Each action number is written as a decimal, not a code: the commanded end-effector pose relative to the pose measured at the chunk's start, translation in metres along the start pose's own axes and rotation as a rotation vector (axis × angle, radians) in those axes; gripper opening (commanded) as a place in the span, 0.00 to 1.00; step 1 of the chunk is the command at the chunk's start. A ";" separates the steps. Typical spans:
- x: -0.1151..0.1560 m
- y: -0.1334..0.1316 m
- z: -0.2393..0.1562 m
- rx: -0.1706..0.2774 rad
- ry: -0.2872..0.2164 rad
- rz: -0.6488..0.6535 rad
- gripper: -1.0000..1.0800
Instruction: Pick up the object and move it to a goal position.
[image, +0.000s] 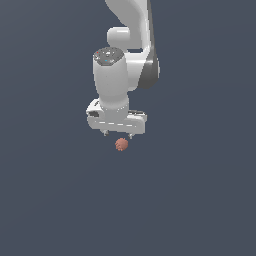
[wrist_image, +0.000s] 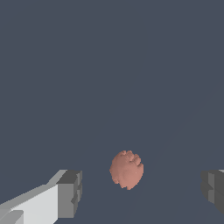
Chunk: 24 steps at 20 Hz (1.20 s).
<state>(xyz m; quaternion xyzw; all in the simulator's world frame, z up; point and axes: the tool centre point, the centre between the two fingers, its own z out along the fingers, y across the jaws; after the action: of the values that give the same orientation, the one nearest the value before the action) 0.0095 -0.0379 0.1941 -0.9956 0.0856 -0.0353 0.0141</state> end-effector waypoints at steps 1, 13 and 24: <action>-0.004 0.000 0.008 -0.002 -0.005 0.037 0.96; -0.035 0.003 0.063 -0.023 -0.038 0.321 0.96; -0.058 0.007 0.096 -0.047 -0.055 0.507 0.96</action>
<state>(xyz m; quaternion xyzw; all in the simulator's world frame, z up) -0.0399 -0.0322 0.0978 -0.9461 0.3239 -0.0024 0.0026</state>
